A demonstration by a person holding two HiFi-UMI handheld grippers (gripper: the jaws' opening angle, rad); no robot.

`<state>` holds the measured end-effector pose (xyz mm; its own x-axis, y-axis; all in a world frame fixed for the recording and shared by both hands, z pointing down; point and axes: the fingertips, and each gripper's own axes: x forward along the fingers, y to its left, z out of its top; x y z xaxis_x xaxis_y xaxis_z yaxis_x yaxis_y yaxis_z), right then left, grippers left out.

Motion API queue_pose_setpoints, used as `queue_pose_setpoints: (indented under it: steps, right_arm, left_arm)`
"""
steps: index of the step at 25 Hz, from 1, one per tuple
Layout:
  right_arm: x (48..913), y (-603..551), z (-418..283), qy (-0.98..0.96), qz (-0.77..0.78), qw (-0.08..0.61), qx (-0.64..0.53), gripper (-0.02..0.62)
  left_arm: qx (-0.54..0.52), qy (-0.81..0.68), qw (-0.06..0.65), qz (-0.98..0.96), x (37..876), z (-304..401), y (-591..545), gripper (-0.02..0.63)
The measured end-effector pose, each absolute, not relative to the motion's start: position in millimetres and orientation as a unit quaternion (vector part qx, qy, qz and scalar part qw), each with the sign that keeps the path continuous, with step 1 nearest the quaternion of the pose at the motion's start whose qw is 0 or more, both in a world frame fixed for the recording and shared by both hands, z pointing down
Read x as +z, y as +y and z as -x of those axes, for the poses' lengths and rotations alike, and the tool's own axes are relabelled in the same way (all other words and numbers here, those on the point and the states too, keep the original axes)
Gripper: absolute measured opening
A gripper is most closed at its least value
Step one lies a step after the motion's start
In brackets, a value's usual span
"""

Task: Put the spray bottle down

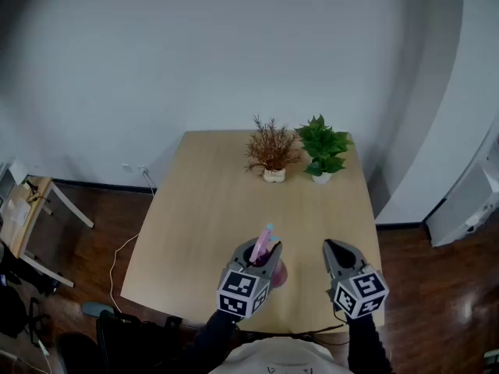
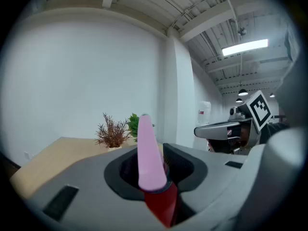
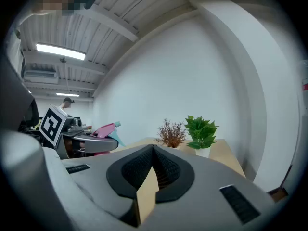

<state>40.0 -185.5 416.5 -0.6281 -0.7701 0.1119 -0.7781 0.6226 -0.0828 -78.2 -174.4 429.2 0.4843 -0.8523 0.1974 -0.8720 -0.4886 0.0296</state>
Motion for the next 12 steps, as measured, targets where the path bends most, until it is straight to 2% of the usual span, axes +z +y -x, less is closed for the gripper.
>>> queue_pose_setpoints:
  steps: [12]
  right_arm:
    - [418.7,-186.4,-43.3,-0.898,-0.435,0.035,0.061,-0.028]
  left_arm:
    - [0.087,-0.498,0.059,-0.861,437.1,73.2,-184.7,0.129]
